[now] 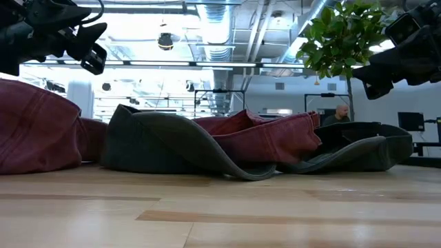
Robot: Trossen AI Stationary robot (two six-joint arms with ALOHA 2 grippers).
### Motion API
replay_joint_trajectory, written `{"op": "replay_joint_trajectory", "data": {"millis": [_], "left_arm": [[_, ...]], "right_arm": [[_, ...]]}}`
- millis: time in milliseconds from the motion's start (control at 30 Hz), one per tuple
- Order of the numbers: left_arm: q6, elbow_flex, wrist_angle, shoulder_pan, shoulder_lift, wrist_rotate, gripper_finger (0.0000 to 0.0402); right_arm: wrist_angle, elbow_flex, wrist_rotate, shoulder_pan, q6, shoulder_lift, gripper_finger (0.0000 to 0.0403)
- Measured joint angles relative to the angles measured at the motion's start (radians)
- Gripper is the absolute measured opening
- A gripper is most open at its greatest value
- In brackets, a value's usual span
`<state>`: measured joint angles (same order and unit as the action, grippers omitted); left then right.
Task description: Pick & Place hat
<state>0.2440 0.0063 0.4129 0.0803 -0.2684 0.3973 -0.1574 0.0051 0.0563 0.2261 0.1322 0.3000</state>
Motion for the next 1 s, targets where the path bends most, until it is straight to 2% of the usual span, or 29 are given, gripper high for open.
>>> {"op": "replay_joint_trajectory", "data": {"millis": [1000], "left_arm": [[0.0, 0.0, 0.0, 0.0, 0.0, 0.0, 0.0131]], "right_arm": [[-0.002, 0.0, 0.012, 0.0, -0.001, 0.0, 0.0167]]}}
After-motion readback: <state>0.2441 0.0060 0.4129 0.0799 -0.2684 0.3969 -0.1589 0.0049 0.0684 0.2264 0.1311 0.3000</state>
